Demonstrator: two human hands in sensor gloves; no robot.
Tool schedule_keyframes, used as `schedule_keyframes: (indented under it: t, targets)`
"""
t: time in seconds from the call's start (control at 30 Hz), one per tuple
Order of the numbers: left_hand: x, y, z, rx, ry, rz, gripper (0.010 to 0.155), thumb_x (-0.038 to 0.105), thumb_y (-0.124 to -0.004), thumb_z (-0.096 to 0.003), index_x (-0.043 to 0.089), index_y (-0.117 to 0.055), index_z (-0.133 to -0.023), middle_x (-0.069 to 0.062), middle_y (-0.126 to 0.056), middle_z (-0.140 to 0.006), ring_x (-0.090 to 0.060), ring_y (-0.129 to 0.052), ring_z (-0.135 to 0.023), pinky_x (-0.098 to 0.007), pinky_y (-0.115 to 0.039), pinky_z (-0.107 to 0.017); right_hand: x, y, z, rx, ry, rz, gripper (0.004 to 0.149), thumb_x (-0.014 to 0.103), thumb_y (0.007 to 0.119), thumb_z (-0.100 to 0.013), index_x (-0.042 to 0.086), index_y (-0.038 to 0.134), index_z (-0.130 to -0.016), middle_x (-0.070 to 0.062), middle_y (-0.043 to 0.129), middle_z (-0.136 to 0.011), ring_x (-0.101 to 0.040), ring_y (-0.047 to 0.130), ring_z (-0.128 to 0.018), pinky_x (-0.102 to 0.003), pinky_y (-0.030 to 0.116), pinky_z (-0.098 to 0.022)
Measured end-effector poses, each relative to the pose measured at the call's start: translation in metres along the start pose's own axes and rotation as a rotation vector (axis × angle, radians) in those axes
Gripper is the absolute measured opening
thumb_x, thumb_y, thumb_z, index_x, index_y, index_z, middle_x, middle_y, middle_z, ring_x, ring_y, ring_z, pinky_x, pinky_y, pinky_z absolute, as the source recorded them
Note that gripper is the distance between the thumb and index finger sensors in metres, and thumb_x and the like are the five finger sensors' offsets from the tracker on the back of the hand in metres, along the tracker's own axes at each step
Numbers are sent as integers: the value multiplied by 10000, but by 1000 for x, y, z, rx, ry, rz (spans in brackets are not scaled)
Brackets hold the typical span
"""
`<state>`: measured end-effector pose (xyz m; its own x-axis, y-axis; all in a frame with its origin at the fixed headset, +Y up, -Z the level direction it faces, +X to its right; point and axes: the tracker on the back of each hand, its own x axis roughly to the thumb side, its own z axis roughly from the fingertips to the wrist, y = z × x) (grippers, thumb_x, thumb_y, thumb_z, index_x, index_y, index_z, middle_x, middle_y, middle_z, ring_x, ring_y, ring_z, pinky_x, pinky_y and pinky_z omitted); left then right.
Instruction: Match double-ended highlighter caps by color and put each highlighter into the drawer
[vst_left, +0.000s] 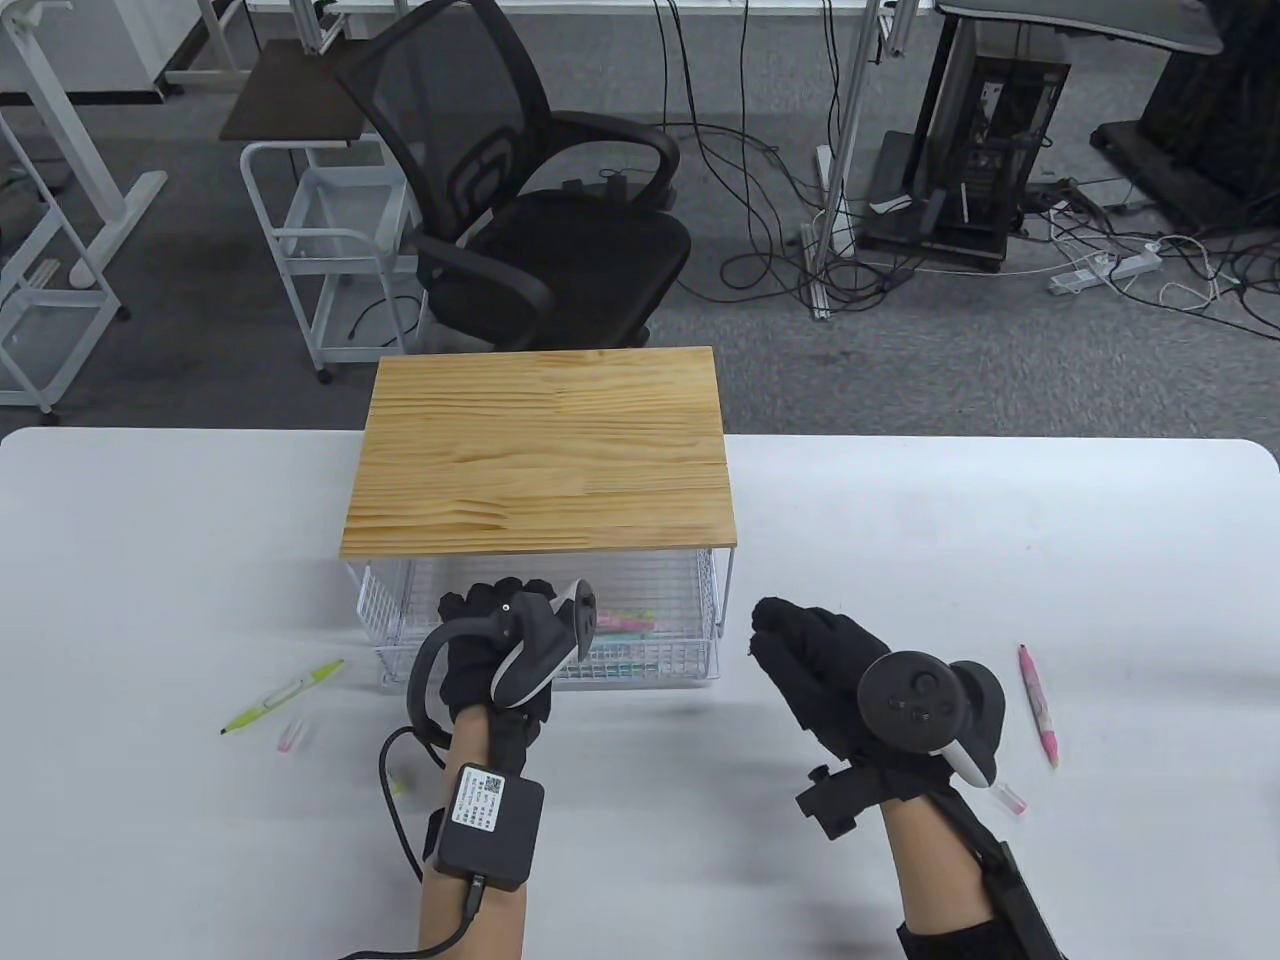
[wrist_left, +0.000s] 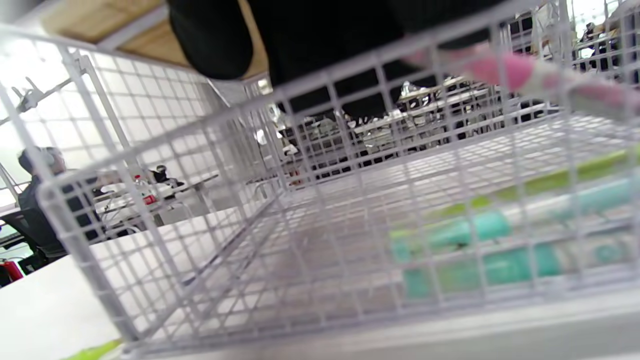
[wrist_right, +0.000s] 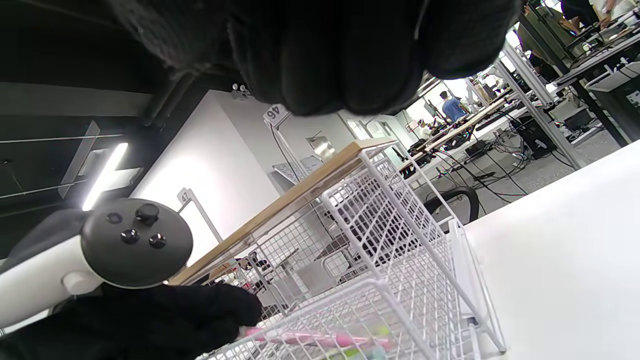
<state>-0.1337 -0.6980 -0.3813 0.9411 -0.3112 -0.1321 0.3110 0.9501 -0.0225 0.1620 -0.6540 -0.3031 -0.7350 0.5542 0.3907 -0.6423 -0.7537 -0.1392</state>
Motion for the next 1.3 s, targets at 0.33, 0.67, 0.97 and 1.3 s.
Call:
schedule_keyframes:
  t: [0.33, 0.67, 0.97, 1.3]
  targets:
    - [-26, 24, 55, 193, -193, 193, 622, 514, -618, -539, 408, -449, -1129, 58, -605, -1231, -241, -601, -1167, -578, -484, -868, -2, 13, -3, 52, -1, 84, 509, 490, 647, -600, 203, 728, -1012, -83, 868, -846, -297, 896, -696, -565, 712, -638]
    - [-65, 25, 83, 186, -232, 349, 673, 557, -623, -535, 386, -424, -1155, 26, -559, -1264, -267, -542, -1191, -569, -462, -877, -12, 10, -4, 76, 35, 252, 526, 487, 647, -601, 213, 693, -1048, -95, 840, -948, -322, 890, -801, -565, 703, -667]
    - [-84, 29, 79, 195, -245, 508, 670, 561, -626, -538, 382, -438, -1156, 13, -556, -1267, -282, -532, -1193, -571, -456, -877, -62, -14, -2, 88, 260, 345, 621, 496, 671, -599, 200, 568, -1135, -134, 697, -1125, -403, 745, -1011, -604, 652, -710]
    - [-85, 30, 79, 209, -254, 527, 670, 564, -627, -537, 384, -441, -1155, 12, -558, -1267, -283, -536, -1194, -579, -458, -876, -128, -27, 13, 130, 565, 450, 743, 492, 722, -581, 163, 436, -1182, -192, 549, -1209, -494, 571, -1091, -651, 571, -740]
